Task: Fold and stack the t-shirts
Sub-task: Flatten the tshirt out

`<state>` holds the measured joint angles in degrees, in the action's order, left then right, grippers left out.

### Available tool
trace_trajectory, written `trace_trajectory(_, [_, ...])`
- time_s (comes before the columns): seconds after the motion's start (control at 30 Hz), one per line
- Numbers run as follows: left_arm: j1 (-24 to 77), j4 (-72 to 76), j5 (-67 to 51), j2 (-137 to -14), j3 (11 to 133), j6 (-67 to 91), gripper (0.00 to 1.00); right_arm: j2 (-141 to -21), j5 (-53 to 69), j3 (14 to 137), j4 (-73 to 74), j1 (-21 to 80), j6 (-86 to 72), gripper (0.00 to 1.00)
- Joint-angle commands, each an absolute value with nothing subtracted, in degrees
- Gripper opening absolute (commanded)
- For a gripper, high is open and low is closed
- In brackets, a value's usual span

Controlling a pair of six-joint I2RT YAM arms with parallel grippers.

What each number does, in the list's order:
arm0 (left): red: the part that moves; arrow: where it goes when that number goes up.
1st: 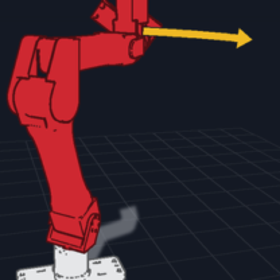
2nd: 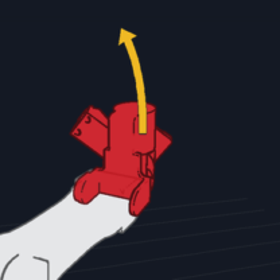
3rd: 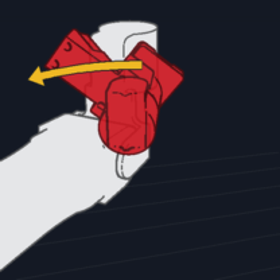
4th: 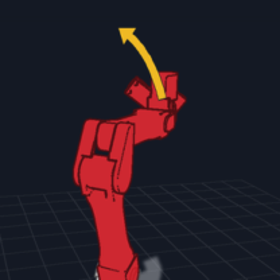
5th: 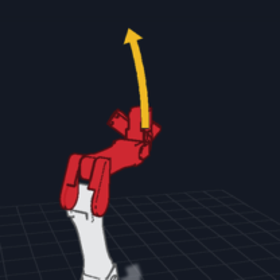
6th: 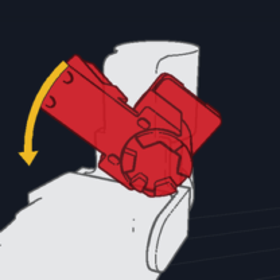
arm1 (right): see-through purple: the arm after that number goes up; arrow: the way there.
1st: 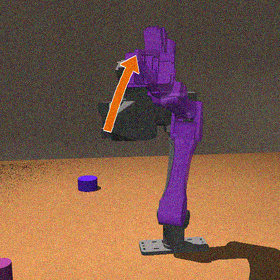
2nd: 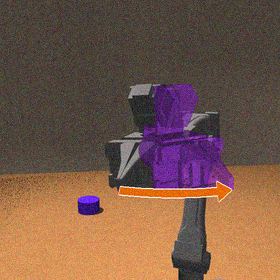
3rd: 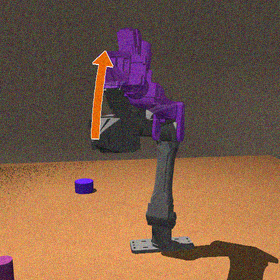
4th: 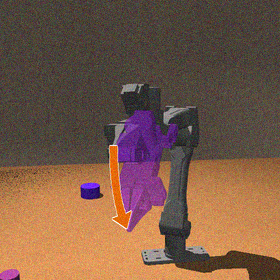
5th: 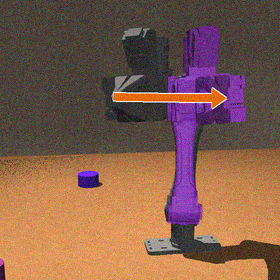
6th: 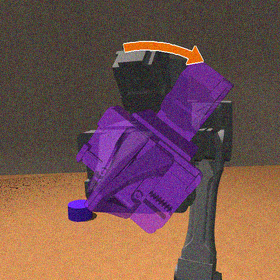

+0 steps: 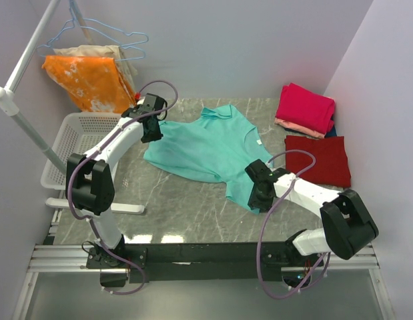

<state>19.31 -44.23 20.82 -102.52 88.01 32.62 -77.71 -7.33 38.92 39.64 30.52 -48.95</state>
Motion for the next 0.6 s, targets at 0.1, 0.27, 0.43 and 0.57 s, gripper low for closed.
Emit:
trace_trajectory(0.1, [18.81, -43.77, 20.57, -99.14, 88.33, 32.52, 0.31, -79.62, -6.68, 36.91, 38.06, 31.47, -51.59, 0.44])
trace_trajectory(0.27, [18.72, -44.03, 20.21, -98.53, 88.77, 32.52, 0.31, -81.82, -5.1, 36.74, 36.48, 31.64, -51.24, 0.25])
trace_trajectory(0.43, [18.63, -44.3, 20.56, -97.91, 88.51, 32.61, 0.31, -82.97, -5.53, 38.75, 37.0, 31.82, -50.71, 0.0])
trace_trajectory(0.57, [18.55, -44.65, 20.66, -97.12, 87.37, 33.05, 0.31, -79.64, -9.39, 42.62, 40.86, 32.34, -50.54, 0.0])
